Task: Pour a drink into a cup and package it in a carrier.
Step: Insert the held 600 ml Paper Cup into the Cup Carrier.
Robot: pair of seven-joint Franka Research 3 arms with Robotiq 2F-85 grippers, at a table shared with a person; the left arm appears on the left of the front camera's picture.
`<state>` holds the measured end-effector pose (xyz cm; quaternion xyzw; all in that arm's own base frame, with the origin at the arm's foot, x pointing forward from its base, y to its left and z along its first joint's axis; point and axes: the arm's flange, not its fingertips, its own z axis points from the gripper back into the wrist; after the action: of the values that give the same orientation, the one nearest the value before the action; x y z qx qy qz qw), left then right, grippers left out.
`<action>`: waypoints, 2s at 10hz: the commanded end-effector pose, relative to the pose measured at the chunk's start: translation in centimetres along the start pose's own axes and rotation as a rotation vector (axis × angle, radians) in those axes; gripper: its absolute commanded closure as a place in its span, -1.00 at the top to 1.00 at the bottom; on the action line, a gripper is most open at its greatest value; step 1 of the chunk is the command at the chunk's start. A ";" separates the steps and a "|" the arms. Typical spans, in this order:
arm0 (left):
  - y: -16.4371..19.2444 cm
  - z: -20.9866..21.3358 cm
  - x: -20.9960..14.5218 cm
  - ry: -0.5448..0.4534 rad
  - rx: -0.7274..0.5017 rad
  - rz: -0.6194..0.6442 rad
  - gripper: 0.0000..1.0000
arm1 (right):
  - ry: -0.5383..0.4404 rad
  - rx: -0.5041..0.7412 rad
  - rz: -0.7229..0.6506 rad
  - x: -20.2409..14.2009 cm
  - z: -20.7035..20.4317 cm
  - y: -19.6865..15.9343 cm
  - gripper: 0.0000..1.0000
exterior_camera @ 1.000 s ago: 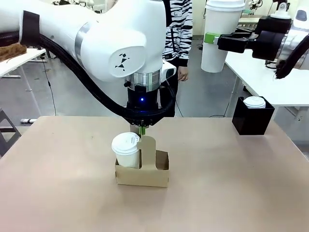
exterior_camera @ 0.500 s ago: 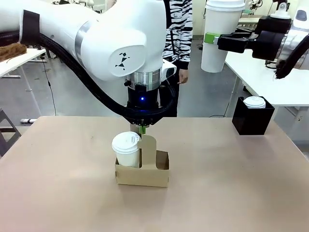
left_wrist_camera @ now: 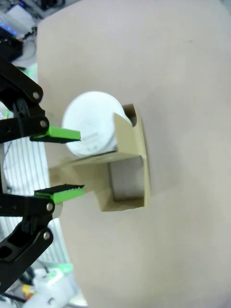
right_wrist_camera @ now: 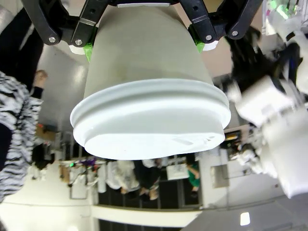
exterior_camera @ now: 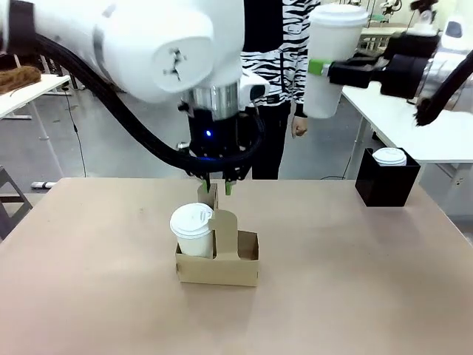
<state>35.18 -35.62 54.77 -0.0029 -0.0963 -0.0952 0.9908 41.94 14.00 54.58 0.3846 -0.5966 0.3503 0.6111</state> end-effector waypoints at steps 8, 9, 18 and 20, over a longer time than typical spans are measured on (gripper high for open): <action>13.6 8.7 -5.5 -0.123 -0.007 -0.509 1.00 | 0.181 0.355 -0.012 -11.5 -5.6 0.2 0.60; 13.6 8.7 -5.5 -0.123 -0.007 -0.509 1.00 | 0.102 0.472 -0.035 -14.2 -6.7 1.4 0.60; 21.9 1.3 -8.7 -0.261 0.065 -0.871 1.00 | 0.024 0.711 0.001 -19.0 -10.0 2.4 0.60; 22.4 0.8 -8.9 -0.346 -0.009 -0.889 1.00 | 0.015 0.761 -0.023 -20.4 -10.2 2.9 0.60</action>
<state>31.00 -12.34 54.37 0.0536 -0.2312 -0.4969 0.8347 42.84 25.12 34.57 0.5782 -0.4186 0.5320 0.4554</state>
